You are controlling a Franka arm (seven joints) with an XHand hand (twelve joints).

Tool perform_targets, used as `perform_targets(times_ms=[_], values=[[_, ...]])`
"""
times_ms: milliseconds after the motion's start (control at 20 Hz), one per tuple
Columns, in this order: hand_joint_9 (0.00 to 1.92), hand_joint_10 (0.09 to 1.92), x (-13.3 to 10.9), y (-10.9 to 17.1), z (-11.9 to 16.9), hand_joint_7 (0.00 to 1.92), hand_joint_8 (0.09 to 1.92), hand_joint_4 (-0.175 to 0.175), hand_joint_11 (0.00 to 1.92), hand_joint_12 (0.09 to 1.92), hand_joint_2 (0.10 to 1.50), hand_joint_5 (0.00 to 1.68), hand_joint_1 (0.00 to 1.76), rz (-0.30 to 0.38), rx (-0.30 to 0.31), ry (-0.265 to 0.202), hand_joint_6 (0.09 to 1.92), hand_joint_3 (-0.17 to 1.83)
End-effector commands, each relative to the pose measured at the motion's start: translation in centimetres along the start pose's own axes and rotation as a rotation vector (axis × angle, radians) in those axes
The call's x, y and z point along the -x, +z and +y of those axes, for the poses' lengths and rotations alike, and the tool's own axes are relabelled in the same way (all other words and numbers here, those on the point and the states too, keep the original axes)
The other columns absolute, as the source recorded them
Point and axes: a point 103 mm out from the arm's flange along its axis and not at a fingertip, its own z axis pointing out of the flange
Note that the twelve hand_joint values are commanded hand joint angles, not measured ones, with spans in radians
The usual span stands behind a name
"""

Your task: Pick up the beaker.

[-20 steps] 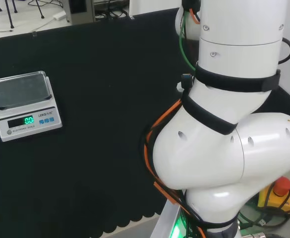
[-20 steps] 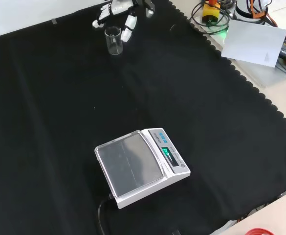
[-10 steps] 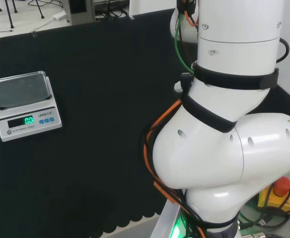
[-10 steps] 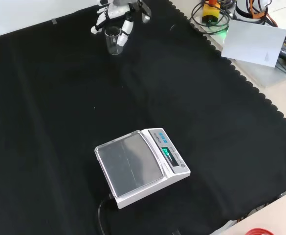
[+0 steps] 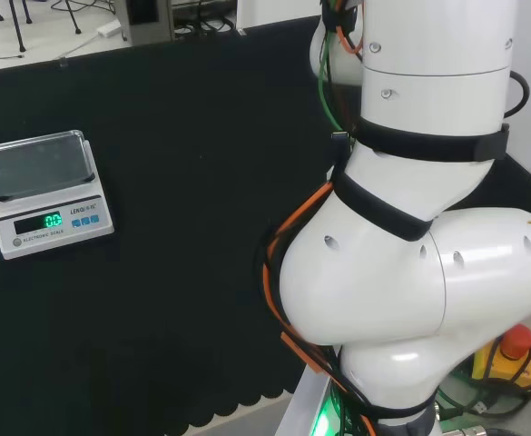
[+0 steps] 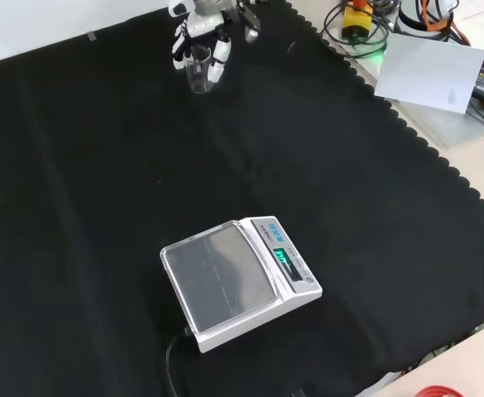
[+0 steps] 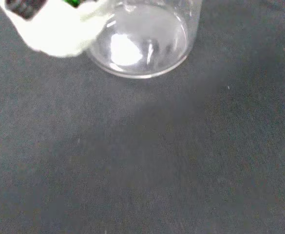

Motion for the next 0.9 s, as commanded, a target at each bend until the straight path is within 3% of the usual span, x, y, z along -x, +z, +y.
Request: perform_targets(times_ms=[50, 100, 250, 350, 650, 900], values=[[1.15, 0.66, -1.9, 1.0, 1.0, 1.04, 0.79, 0.145, 0.84, 1.22, 0.62, 0.8, 0.96, -0.025, 0.186, 0.086, 0.9, 0.54], [1.19, 0.66, -2.0, 1.0, 1.0, 1.08, 0.79, 0.156, 0.88, 1.2, 0.61, 0.85, 0.97, -0.024, 0.193, 0.088, 0.89, 0.57], [1.25, 0.66, -1.9, 0.4, 0.9, 1.16, 0.78, 0.173, 0.95, 1.16, 0.85, 1.07, 1.05, -0.027, 0.211, 0.087, 0.82, 0.34], [1.27, 0.65, -1.8, 0.1, 0.9, 1.17, 0.78, 0.175, 0.97, 1.15, 0.9, 1.12, 1.07, -0.028, 0.216, 0.089, 0.79, 0.26], [1.28, 0.65, -1.9, -2.0, 0.3, 1.19, 0.77, 0.175, 0.99, 1.14, 0.92, 1.15, 1.08, -0.018, 0.236, 0.087, 0.75, 0.21], [1.29, 0.65, -3.3, -5.5, -0.7, 1.2, 0.78, 0.175, 0.99, 1.14, 0.92, 1.15, 1.08, -0.015, 0.275, 0.063, 0.75, 0.21]])
